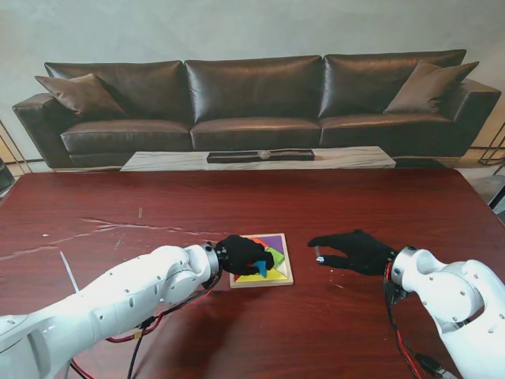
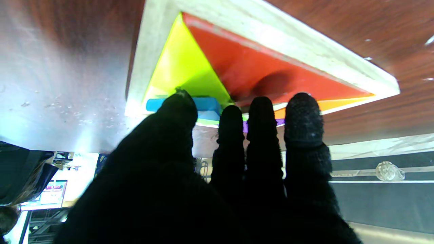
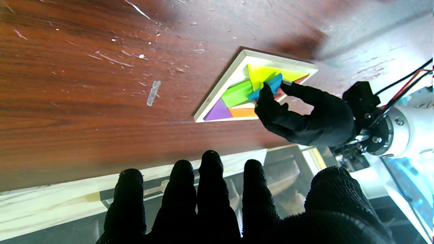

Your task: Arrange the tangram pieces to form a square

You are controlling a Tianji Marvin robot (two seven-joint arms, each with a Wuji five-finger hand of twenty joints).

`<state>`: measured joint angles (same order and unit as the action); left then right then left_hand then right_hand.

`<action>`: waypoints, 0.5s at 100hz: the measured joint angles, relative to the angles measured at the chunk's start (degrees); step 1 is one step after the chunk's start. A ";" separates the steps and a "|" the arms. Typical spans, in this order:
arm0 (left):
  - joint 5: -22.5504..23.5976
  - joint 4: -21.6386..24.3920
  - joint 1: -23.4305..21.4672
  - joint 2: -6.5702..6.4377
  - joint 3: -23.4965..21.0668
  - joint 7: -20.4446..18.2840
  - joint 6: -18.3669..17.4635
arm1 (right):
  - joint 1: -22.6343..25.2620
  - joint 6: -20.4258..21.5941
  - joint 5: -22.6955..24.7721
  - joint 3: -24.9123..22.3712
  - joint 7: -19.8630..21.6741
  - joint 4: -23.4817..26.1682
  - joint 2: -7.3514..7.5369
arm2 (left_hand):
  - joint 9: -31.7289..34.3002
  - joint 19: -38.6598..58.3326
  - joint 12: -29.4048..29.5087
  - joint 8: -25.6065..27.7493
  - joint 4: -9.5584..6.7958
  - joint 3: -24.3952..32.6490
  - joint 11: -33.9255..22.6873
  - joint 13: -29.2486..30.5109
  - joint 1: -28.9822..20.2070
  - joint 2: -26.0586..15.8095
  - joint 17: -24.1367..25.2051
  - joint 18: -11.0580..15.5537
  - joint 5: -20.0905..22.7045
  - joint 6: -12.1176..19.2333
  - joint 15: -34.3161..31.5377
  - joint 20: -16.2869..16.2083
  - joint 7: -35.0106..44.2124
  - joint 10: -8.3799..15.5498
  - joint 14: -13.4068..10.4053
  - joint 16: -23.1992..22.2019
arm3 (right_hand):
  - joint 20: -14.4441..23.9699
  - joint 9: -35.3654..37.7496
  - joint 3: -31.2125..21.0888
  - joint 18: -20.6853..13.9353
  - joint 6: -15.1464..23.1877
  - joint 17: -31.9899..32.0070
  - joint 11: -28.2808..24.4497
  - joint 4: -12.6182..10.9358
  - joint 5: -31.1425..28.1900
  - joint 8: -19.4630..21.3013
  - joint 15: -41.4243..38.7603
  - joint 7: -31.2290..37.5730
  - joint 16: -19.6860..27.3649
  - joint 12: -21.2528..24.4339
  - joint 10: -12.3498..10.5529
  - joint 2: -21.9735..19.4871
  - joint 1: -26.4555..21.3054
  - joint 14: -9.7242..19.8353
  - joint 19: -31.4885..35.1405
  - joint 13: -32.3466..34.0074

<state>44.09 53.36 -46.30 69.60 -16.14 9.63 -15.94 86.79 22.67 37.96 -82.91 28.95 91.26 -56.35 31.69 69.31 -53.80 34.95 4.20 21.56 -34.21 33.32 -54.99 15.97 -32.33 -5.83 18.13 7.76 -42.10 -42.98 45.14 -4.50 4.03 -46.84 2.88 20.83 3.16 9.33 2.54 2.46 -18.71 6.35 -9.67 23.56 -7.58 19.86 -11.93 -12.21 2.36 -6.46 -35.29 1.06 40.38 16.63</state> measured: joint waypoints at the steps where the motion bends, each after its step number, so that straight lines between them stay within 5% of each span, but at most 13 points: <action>1: -0.04 -0.10 0.03 0.07 0.05 0.10 -0.06 | 0.00 0.00 0.01 -0.01 0.00 0.01 0.00 | 0.42 0.02 -0.62 -0.02 0.00 -0.37 0.29 0.31 -0.91 0.20 -0.18 0.07 0.01 0.00 -0.38 0.09 0.20 0.00 -0.06 0.00 | 0.00 0.00 0.00 0.00 0.00 0.00 0.00 0.00 0.00 0.00 0.00 0.00 0.00 0.00 0.00 0.00 0.00 0.00 0.00 0.00; 24: -0.59 -2.22 0.49 1.64 1.05 2.25 -1.51 | 0.17 -0.07 0.15 -0.28 -0.01 0.08 -0.02 | 4.02 0.35 -4.68 -1.08 0.00 -3.15 4.73 2.70 -6.19 0.56 -0.99 0.33 0.65 0.02 -0.86 0.70 2.31 0.00 -1.18 -0.14 | 0.00 0.00 0.00 0.00 0.00 0.00 0.00 0.00 0.00 0.00 0.00 0.00 0.00 0.00 0.00 0.00 0.00 0.00 0.00 0.00; 50: -0.82 -5.30 1.16 3.74 2.33 5.05 -1.97 | 0.26 -0.07 0.10 -0.27 -0.19 0.08 -0.02 | 5.08 0.37 -5.42 -1.68 0.00 -4.15 6.32 3.50 -6.87 0.58 -1.61 0.35 1.43 0.51 -0.86 0.75 2.95 0.45 -1.20 -1.22 | 0.00 0.00 0.00 0.01 0.00 0.00 0.00 0.00 0.00 0.00 0.00 0.00 0.00 0.00 0.00 0.00 0.00 0.00 0.00 0.00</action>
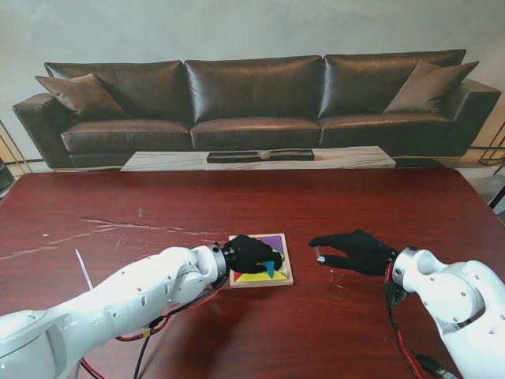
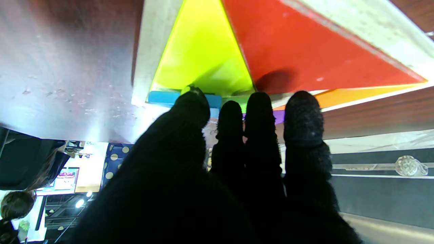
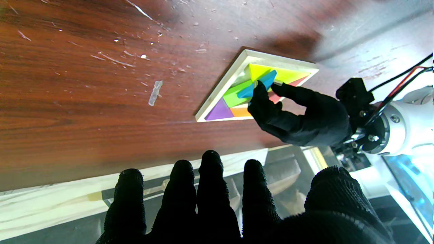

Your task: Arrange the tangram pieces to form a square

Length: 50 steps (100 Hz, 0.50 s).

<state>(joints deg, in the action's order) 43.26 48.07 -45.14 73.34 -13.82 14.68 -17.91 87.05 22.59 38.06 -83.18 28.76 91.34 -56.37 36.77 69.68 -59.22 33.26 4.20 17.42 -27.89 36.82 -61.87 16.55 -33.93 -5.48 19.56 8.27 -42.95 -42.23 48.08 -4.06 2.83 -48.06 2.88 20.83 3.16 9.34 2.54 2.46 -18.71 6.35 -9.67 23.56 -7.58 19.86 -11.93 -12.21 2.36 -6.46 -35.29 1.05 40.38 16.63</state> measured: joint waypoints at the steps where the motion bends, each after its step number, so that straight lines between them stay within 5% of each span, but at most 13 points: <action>1: -0.07 -0.18 0.04 0.11 0.05 0.08 -0.04 | 0.00 0.00 -0.01 0.00 0.00 0.00 0.00 | 0.01 0.00 0.00 0.00 0.00 0.00 0.00 0.00 0.00 0.01 0.00 0.00 0.00 0.01 0.00 0.00 0.02 0.00 0.00 -0.01 | 0.00 0.00 0.00 0.00 0.00 0.00 0.00 0.00 0.00 0.00 0.00 0.00 0.00 0.00 0.00 0.00 0.00 0.00 0.00 0.00; 22: -1.85 -4.18 1.13 2.68 1.30 1.60 -1.36 | -0.01 -0.01 -0.12 0.19 0.03 -0.02 0.00 | 0.13 0.00 -0.55 -0.01 0.00 -0.11 0.55 0.00 0.00 0.01 0.00 -0.02 0.00 0.02 0.00 0.01 0.14 0.00 -0.19 -0.66 | 0.00 0.00 0.00 0.00 0.00 0.00 0.00 0.00 0.00 0.00 0.00 0.00 0.00 0.00 0.00 0.00 0.00 0.00 0.00 0.00; 50: -2.91 -5.56 1.76 4.25 2.14 1.66 -2.59 | -0.04 -0.02 -0.15 0.24 -0.04 -0.05 -0.01 | -0.12 0.46 2.28 -0.01 0.00 -2.09 -4.07 0.00 0.76 -0.33 0.76 -0.70 -0.15 -0.60 0.00 0.02 0.79 0.04 -0.19 0.74 | 0.00 0.00 0.00 0.00 0.00 0.00 0.00 0.00 0.00 0.00 0.00 0.00 0.00 0.00 0.00 0.00 0.00 0.00 0.00 0.00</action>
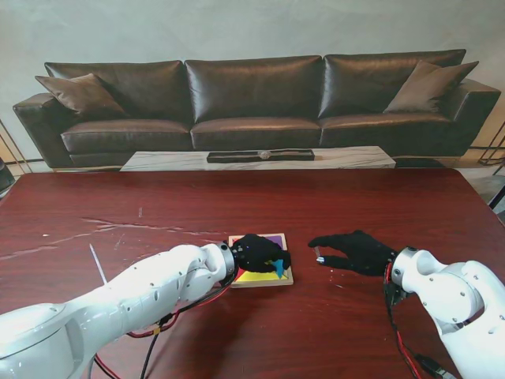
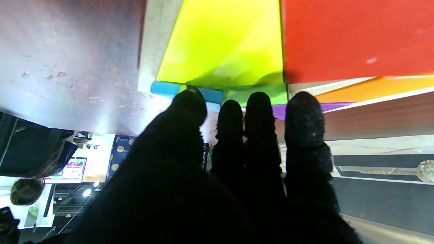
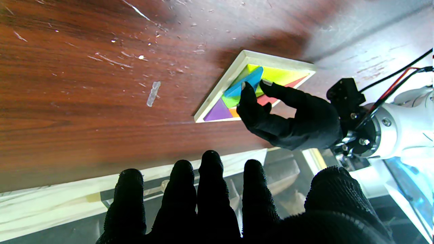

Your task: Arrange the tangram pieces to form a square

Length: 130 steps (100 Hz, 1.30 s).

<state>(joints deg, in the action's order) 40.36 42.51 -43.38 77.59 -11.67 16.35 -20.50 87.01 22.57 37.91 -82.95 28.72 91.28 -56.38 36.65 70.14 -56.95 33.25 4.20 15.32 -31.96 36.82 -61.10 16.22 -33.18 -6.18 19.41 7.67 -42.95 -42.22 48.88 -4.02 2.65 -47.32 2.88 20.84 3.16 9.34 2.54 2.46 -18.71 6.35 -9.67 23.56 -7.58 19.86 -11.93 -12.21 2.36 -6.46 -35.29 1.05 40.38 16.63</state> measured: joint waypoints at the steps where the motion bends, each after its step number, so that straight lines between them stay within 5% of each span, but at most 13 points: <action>1: -0.04 -0.06 0.01 0.05 0.01 0.00 -0.05 | 0.00 0.00 0.00 0.00 0.00 0.00 0.00 | -0.01 0.00 0.33 0.00 0.00 -0.60 -0.33 0.00 0.20 -0.07 0.02 -0.07 0.00 -0.04 0.00 0.00 0.00 0.00 0.00 0.00 | 0.00 0.00 0.00 0.00 0.00 0.00 0.00 0.00 0.00 0.00 0.00 0.00 0.00 0.00 0.00 0.00 0.00 0.00 0.00 0.00; 85: -0.50 -0.54 -0.08 1.33 0.31 0.76 1.02 | 0.28 0.03 -0.03 -0.25 0.02 0.07 -0.01 | -0.53 3.62 -0.35 0.00 0.00 -11.49 -4.79 0.58 -0.70 -4.30 -0.16 -0.45 -0.06 -2.74 -2.37 -0.64 6.63 0.06 0.00 -0.65 | 0.00 0.01 0.00 0.00 0.00 0.00 0.00 0.00 0.00 0.00 0.00 0.00 0.00 0.00 0.00 0.00 0.00 0.00 0.00 0.00; 130: -0.62 -2.50 -0.11 2.79 1.36 1.48 2.69 | 0.53 0.09 -0.07 -0.59 0.11 0.27 -0.01 | -0.53 5.59 -1.53 0.13 0.00 -11.50 -6.53 0.58 -0.70 -4.11 -1.28 -0.13 -2.12 -5.24 -5.07 -1.27 7.46 1.31 -0.05 -2.35 | 0.00 0.02 0.00 0.52 0.00 0.00 0.00 0.00 0.00 -0.01 0.00 0.00 0.00 0.00 0.00 0.00 0.00 0.00 0.00 0.00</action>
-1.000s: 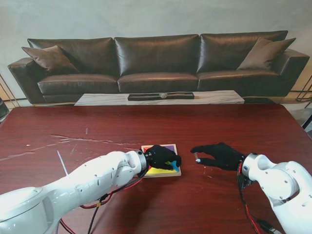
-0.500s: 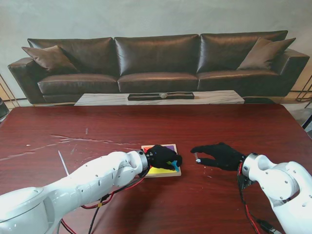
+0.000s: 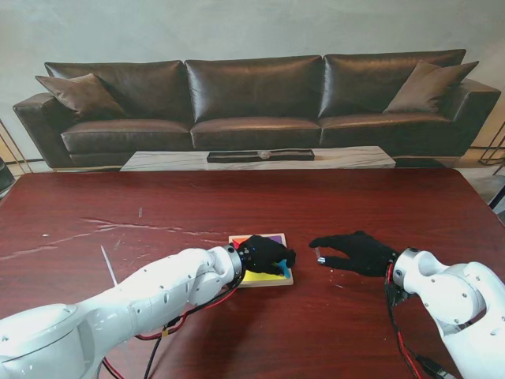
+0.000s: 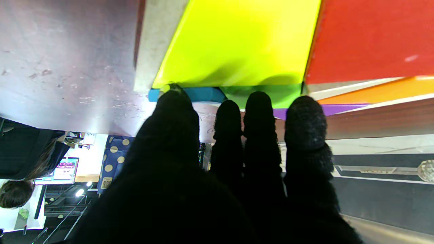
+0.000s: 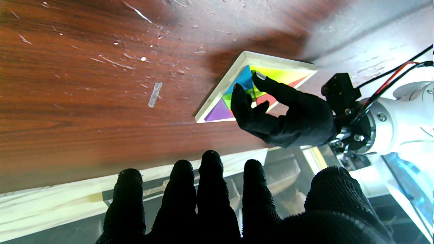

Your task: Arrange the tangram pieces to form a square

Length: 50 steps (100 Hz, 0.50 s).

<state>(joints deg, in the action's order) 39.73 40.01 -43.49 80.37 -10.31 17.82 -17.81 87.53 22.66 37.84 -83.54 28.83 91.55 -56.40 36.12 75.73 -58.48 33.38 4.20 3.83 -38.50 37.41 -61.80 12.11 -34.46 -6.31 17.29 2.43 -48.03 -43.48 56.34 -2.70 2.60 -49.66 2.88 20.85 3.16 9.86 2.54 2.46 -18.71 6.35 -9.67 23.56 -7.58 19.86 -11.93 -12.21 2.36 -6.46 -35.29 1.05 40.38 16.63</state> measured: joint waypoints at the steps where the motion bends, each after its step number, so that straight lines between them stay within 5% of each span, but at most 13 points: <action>1: 0.00 -0.08 0.00 0.05 0.03 0.07 0.00 | 0.00 0.00 0.00 -0.01 0.00 0.00 0.00 | 0.00 0.07 -0.01 0.00 0.00 0.00 -0.05 0.00 0.00 0.00 0.00 0.00 0.00 -0.02 -0.17 0.00 0.00 0.00 0.00 0.00 | 0.00 0.00 0.00 0.00 0.00 0.00 0.00 0.00 0.00 0.00 0.00 0.00 0.00 0.00 0.00 0.00 0.00 0.00 0.00 0.00; 50: 0.01 -2.80 -0.13 1.74 0.73 3.19 1.01 | -0.08 -0.04 -0.08 0.06 0.29 0.02 0.02 | -4.89 1.86 1.26 0.00 0.16 -1.38 2.40 0.01 -1.53 -0.18 -1.84 1.39 -1.45 -1.46 -1.07 0.00 0.00 -0.71 -0.98 -0.27 | -0.01 0.03 0.00 0.02 0.00 0.00 0.00 0.00 0.00 0.00 0.00 0.00 0.00 0.00 0.00 0.00 0.00 -0.01 0.00 0.00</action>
<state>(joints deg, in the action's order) 39.75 37.21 -43.62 82.11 -9.58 21.02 -16.80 87.45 22.63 37.76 -83.48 29.12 91.57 -56.38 31.23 77.58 -57.22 33.38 4.36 2.45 -36.10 37.41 -63.34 11.93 -36.30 -4.91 15.84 0.97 -49.09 -43.48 56.34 -3.41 1.61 -49.94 2.88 20.88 3.16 9.88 2.54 2.46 -18.71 6.35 -9.67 23.56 -7.58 19.86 -11.93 -12.21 2.36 -6.46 -35.29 1.05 40.38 16.63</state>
